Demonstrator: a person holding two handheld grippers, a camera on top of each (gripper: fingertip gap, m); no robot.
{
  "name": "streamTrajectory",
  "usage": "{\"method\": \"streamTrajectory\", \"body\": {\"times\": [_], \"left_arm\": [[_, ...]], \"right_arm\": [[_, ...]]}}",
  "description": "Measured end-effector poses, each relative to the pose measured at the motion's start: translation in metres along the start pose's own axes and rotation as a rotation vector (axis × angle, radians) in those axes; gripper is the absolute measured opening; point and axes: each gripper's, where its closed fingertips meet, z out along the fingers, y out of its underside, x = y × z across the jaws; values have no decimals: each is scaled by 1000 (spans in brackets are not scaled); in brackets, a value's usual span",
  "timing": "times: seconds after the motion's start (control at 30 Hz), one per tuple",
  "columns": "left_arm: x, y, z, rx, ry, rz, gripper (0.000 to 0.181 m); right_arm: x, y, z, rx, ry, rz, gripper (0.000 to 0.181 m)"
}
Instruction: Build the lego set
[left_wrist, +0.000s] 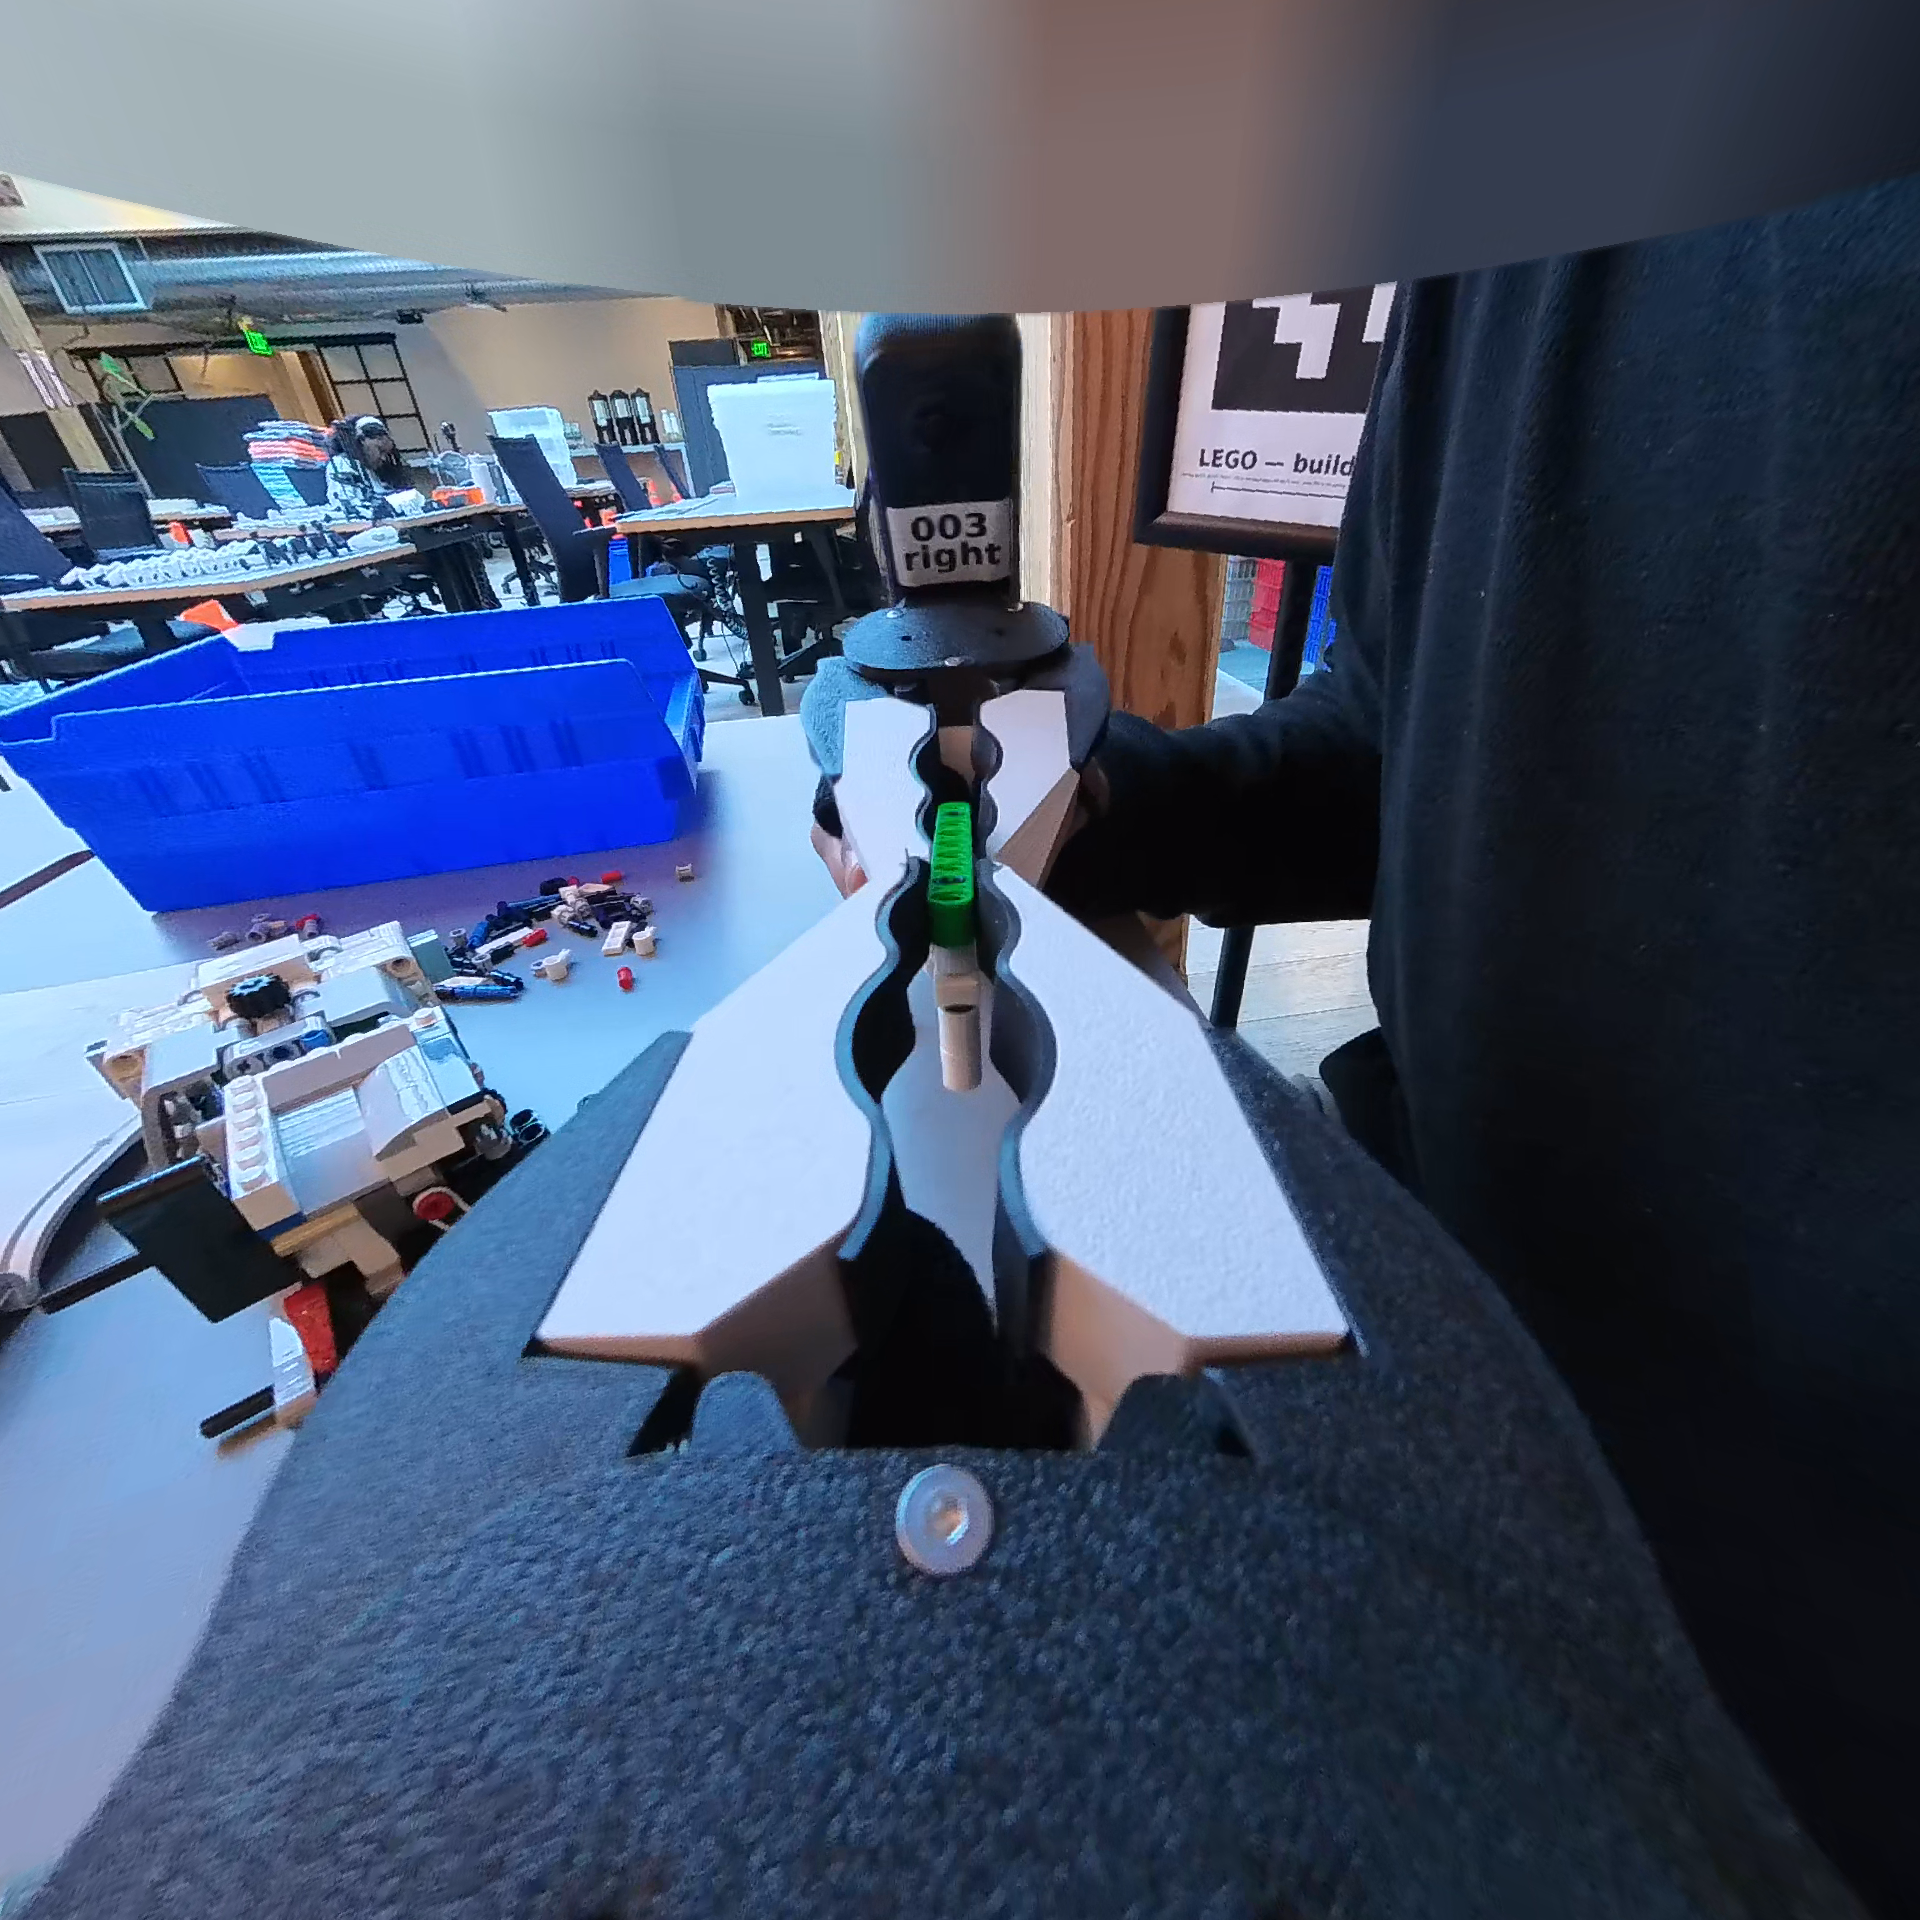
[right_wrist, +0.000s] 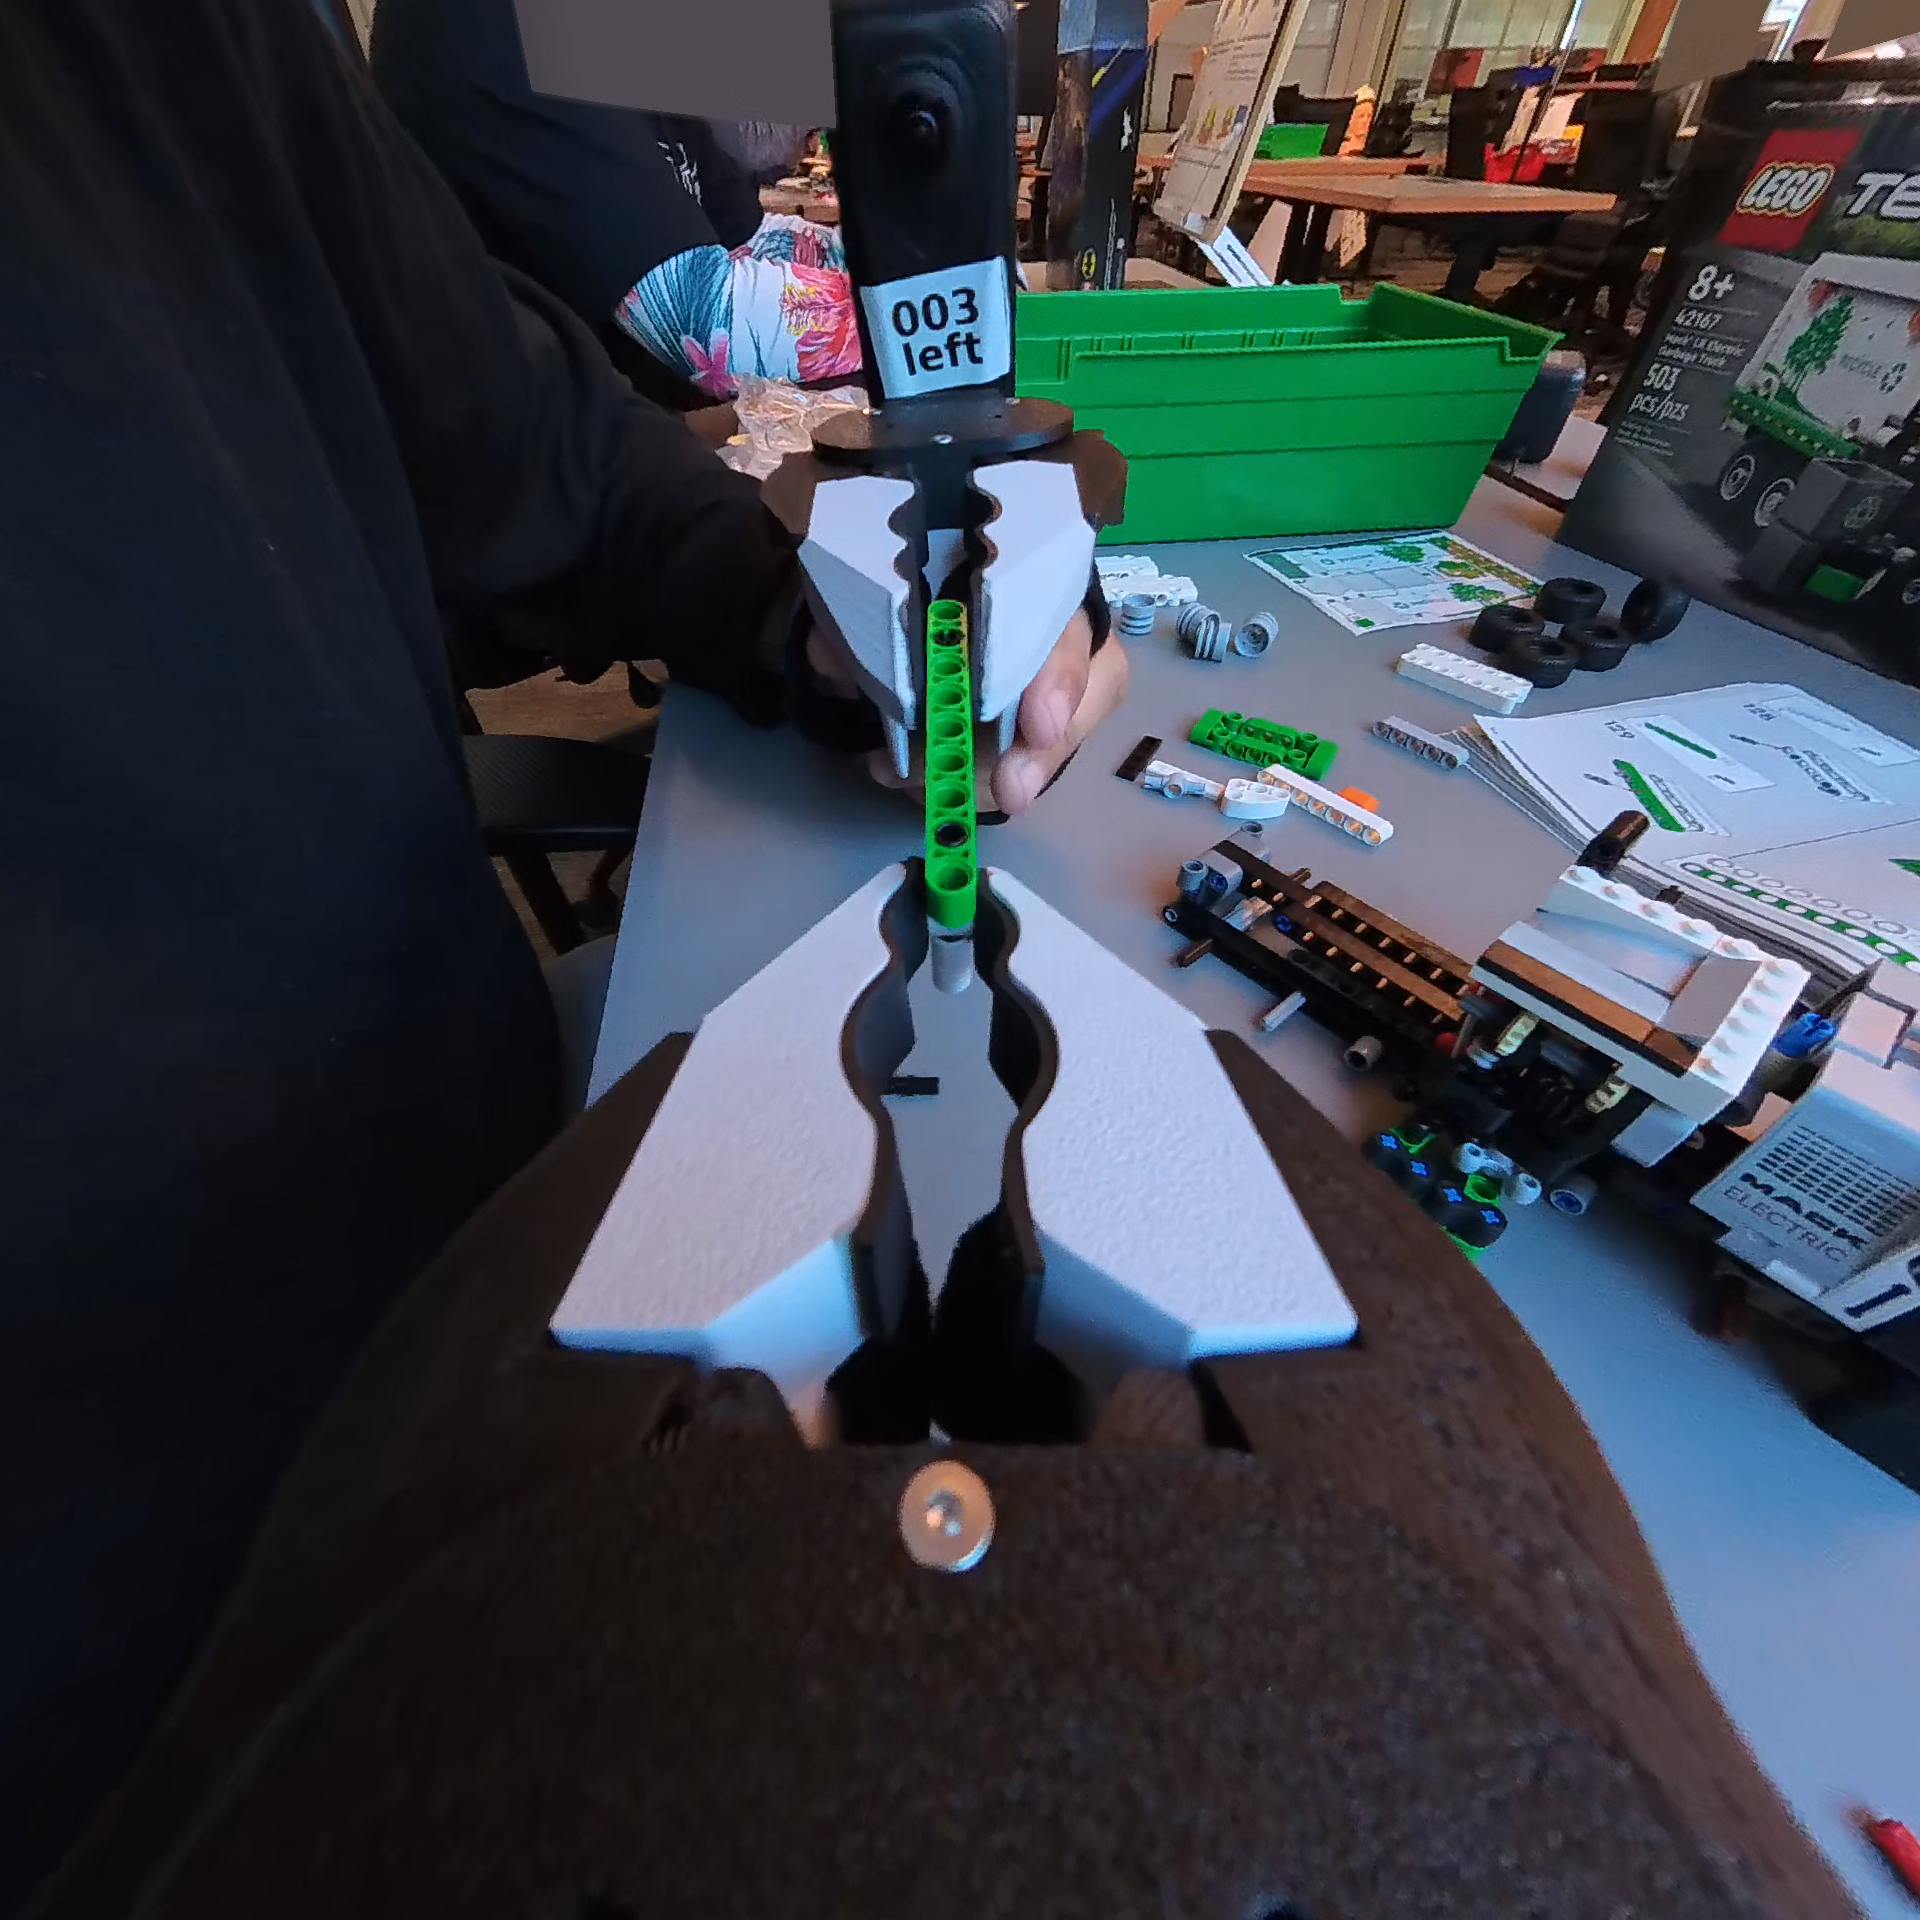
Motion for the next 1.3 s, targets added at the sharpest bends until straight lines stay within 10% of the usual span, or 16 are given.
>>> {"method": "streamTrajectory", "body": {"times": [0.7, 0.93, 1.3], "left_arm": [[-17, 7, -5, -53, -14, -110, 6], [-53, 9, -19, -128, -275, 90, 5], [-47, 18, -10, -220, -380, 335, 5]], "right_arm": [[13, 6, 1, -16, 10, 170, 7], [8, 51, -3, -399, 319, 213, 22], [-13, 83, 31, -480, 668, 333, 17]]}}
